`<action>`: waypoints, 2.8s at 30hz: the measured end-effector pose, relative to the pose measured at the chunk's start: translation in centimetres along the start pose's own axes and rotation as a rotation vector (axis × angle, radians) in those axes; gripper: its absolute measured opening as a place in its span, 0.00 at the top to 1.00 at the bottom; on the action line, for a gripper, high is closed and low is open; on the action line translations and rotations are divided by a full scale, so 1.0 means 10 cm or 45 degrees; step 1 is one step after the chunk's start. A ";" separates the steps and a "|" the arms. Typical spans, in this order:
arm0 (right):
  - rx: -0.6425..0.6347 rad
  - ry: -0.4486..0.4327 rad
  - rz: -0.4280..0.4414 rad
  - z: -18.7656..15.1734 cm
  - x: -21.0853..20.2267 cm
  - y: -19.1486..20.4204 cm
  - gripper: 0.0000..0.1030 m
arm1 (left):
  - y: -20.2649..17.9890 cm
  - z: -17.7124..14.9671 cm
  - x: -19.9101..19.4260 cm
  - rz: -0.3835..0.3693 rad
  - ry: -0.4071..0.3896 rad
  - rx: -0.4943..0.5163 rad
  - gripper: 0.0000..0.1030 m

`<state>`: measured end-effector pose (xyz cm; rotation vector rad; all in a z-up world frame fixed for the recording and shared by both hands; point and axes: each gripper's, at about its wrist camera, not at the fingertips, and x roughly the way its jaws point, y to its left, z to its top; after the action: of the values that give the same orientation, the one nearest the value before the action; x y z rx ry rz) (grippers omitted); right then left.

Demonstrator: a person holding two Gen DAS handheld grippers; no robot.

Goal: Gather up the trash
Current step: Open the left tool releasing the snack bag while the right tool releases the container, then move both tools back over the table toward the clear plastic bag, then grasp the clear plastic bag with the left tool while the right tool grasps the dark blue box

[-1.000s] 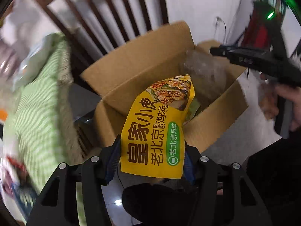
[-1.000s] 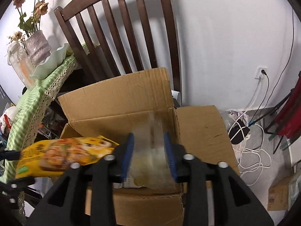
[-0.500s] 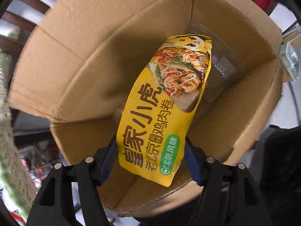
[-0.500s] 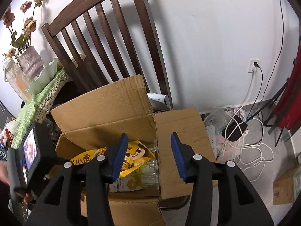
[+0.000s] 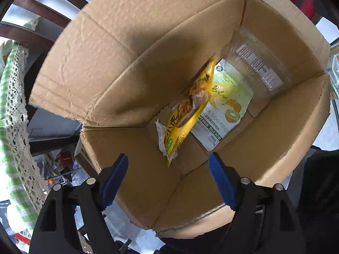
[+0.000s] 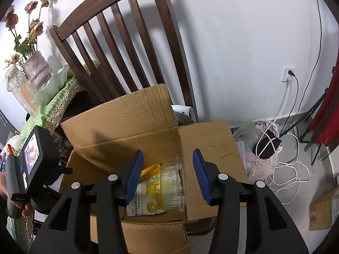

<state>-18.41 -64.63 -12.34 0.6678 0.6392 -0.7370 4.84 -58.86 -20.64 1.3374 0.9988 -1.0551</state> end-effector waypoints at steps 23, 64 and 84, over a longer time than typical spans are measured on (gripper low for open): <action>-0.226 -0.097 0.103 0.07 -0.37 0.84 0.50 | 0.55 -0.88 -1.49 0.095 -0.463 -0.537 0.26; -0.920 -0.151 0.714 -0.96 -1.06 3.66 0.40 | 0.91 -4.45 -1.41 0.202 -0.595 -1.589 0.68; -0.973 -0.015 0.709 -1.51 -0.59 4.38 0.38 | 1.21 -5.07 -1.51 0.229 -0.723 -1.839 0.70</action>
<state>7.56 -26.79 -3.72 0.1088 0.6245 0.0454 14.77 -8.43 -3.22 -0.0770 0.8335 -0.2934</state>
